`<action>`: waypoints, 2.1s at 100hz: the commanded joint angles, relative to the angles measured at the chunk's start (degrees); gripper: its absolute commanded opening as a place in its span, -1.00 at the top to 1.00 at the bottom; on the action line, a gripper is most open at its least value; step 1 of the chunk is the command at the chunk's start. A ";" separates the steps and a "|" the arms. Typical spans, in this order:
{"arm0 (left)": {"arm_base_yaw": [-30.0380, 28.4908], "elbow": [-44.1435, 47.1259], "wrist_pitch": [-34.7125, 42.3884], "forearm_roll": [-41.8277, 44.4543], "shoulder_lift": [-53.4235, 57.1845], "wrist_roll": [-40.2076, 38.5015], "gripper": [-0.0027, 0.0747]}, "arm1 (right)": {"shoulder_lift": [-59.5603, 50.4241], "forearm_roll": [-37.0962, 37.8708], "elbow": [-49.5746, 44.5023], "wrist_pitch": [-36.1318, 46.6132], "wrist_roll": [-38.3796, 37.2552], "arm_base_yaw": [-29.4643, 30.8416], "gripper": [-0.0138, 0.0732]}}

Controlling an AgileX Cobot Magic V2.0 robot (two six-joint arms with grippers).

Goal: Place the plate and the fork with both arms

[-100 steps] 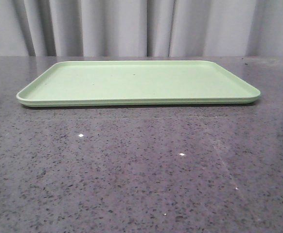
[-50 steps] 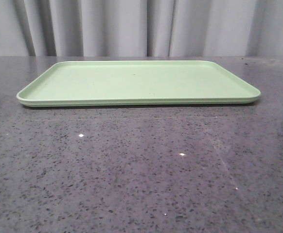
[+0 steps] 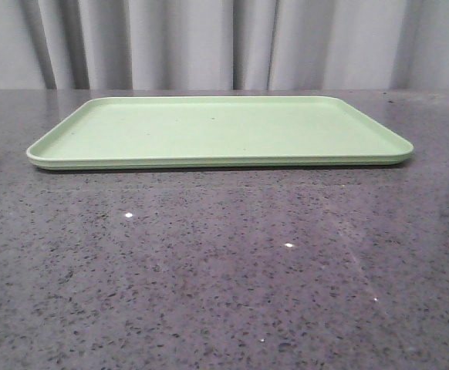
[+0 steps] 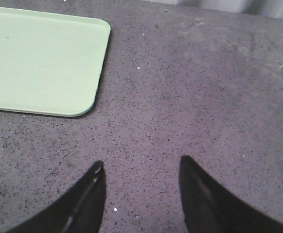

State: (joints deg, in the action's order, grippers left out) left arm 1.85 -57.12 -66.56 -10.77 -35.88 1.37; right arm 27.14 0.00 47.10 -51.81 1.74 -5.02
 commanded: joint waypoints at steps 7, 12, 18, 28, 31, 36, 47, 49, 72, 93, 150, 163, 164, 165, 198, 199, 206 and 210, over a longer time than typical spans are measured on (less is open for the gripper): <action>-0.06 -1.93 3.54 -0.56 -0.61 0.24 -0.77 | 0.87 0.00 1.34 4.51 0.15 0.46 -0.24; -0.06 -1.93 4.08 0.10 -0.61 0.24 -0.77 | 0.87 0.00 1.34 4.51 0.15 0.46 -0.24; -0.06 -1.93 5.13 2.63 -0.61 0.24 -0.77 | 0.87 0.00 1.34 4.51 0.15 0.46 -0.24; -0.06 -1.93 6.37 9.37 -0.84 -2.60 -0.77 | 0.87 0.00 1.34 4.51 0.15 0.46 -0.24; -0.06 -1.93 6.48 11.61 -1.13 -3.54 -0.77 | 0.87 0.00 1.34 4.51 0.15 0.46 -0.24; -0.06 -1.83 6.38 15.26 -1.63 -6.09 -0.77 | 0.87 0.00 1.34 4.51 0.15 0.46 -0.24; -0.20 -1.69 6.38 21.24 -3.47 -8.94 -0.77 | 0.87 0.00 1.34 4.51 0.15 0.46 -0.24; -0.30 -1.69 6.38 21.99 -3.82 -9.21 -0.77 | 0.87 0.00 1.34 4.51 0.15 0.46 -0.24; -0.30 -1.69 8.51 25.34 -8.85 -10.77 -0.77 | 0.87 0.00 1.34 4.51 0.15 0.46 -0.24; -3.70 -1.69 11.58 25.48 -14.83 -10.77 -0.73 | 0.87 0.00 1.34 4.51 0.15 0.46 -0.24; -22.73 -1.69 17.16 6.73 -30.25 0.49 -0.67 | 0.87 0.00 1.34 4.58 0.15 0.46 -0.24; -23.09 -1.69 17.45 6.73 -34.02 0.49 -0.67 | 0.87 0.00 1.34 4.58 0.15 0.46 -0.24; -23.09 -1.69 17.56 6.73 -34.20 0.49 -0.67 | 0.87 0.00 1.34 4.58 0.15 0.46 -0.24; -23.09 -1.69 17.54 6.73 -34.57 0.49 -0.67 | 0.87 0.00 1.34 4.58 0.15 0.46 -0.24; -23.09 -1.63 18.54 6.51 -39.63 0.49 -0.67 | 0.87 0.00 1.34 4.69 0.15 0.46 -0.24; -23.09 -1.63 18.54 6.51 -39.75 0.49 -0.67 | 0.87 0.00 1.34 4.69 0.15 0.46 -0.24; -23.09 -1.63 18.84 6.51 -40.41 0.49 -0.67 | 0.87 0.00 1.34 4.80 0.15 0.46 -0.24; -23.09 -1.56 19.10 6.51 -40.87 0.49 -0.67 | 0.87 0.00 1.34 4.93 0.15 0.46 -0.24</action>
State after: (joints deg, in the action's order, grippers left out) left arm -21.10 -57.12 -50.38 -3.51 -77.18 1.87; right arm 27.14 0.00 47.10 -51.50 1.74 -5.02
